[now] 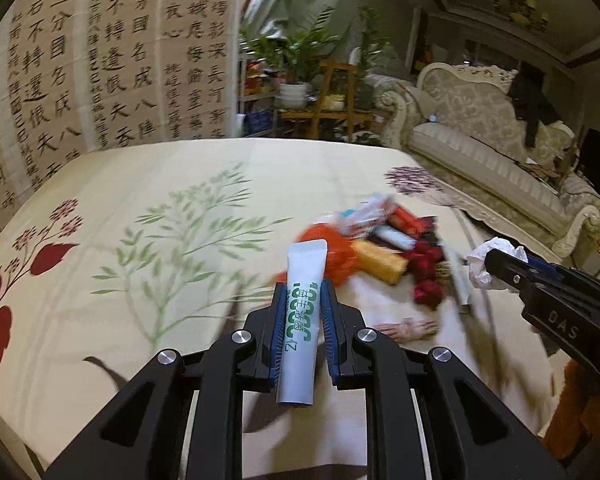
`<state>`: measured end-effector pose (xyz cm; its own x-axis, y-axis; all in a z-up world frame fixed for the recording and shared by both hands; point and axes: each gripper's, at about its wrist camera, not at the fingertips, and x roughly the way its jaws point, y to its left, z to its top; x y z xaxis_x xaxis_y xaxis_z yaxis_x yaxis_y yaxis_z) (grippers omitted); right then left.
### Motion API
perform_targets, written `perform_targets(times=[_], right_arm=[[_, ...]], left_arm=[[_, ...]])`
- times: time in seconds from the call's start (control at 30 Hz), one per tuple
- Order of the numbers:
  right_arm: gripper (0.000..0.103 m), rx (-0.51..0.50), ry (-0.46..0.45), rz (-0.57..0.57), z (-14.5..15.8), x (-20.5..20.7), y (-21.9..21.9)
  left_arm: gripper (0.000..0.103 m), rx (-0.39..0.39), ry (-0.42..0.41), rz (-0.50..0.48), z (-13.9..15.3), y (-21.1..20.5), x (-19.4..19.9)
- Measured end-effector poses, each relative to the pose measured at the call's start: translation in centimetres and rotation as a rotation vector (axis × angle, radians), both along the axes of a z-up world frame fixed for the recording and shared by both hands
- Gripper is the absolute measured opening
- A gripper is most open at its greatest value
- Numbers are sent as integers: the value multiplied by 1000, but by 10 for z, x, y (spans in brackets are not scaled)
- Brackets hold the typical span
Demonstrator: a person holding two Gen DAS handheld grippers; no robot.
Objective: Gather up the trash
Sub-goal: 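Grasp the white tissue with the right tool while the left tool holds the white tube, then carry the tube and tissue over the bin and open both tools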
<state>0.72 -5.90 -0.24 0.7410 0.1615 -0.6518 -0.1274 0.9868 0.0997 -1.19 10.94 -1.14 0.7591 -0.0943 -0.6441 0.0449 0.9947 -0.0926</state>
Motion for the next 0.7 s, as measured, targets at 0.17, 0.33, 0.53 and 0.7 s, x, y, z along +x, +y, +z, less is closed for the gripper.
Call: perform_targets(times=[0.17, 0.33, 0.53, 0.7], right_arm=[[28, -6, 0, -118, -4, -7, -54], [28, -12, 9, -236, -11, -13, -105], [28, -8, 20, -348, -23, -18, -157], [28, -7, 25, -387, -33, -17, -183]], left_arm=[[18, -15, -10, -81, 6, -40, 3], [18, -29, -18, -176, 10, -87, 10], [18, -9, -34, -281, 13, -147, 14], [18, 14, -15, -340, 4, -188, 21]])
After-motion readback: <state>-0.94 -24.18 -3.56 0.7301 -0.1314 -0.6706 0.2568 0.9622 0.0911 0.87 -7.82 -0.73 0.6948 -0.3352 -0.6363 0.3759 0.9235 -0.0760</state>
